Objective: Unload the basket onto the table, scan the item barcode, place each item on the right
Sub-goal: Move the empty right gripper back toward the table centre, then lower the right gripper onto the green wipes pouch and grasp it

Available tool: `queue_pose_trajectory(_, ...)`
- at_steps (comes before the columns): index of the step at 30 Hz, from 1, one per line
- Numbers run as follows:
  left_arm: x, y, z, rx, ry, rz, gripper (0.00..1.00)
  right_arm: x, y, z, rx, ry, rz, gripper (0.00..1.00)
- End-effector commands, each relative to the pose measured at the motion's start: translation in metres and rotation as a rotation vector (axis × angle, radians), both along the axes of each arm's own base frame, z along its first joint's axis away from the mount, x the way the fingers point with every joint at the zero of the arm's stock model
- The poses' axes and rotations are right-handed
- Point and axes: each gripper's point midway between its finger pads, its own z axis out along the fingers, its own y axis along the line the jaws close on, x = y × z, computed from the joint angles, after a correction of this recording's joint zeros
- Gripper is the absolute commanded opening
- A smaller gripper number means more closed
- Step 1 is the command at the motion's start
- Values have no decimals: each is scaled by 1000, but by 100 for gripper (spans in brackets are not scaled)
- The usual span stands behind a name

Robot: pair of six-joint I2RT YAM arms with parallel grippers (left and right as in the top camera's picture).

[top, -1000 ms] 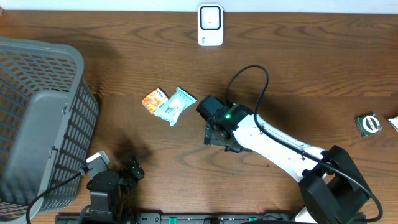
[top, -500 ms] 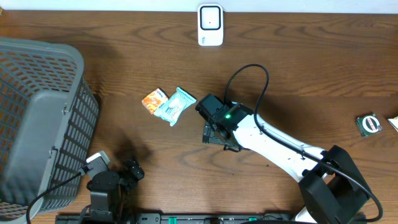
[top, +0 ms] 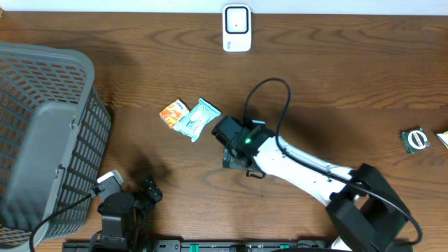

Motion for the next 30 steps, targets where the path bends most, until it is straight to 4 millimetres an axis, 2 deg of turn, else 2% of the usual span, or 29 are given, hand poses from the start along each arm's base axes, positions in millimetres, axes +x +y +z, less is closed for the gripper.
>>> queue_pose_trajectory(1,-10,7,-12,32,61,21,98,-8,-7,-21,-52,14,-1,99)
queue_pose_trajectory(9,-10,7,-12,32,61,21,98,-6,0,-29,-37,12,24,99)
queue_pose_trajectory(14,-10,7,-12,32,61,21,98,-7,76,-20,257,13,505,99)
queue_pose_trajectory(16,-10,7,-12,32,61,21,98,-1,93,-13,317,-33,574,99)
queue_pose_trajectory(18,-10,7,-12,32,61,21,98,16,98,-6,338,-90,488,99)
queue_pose_trajectory(20,-10,7,-12,32,61,21,98,33,93,-1,346,-124,294,99)
queue_pose_trajectory(23,-10,7,-12,32,61,21,98,60,99,11,447,-186,128,93)
queue_pose_trajectory(27,-10,7,-12,32,61,21,98,79,116,26,552,-261,72,90)
queue_pose_trajectory(30,-10,7,-12,32,61,21,98,83,128,22,596,-273,41,89)
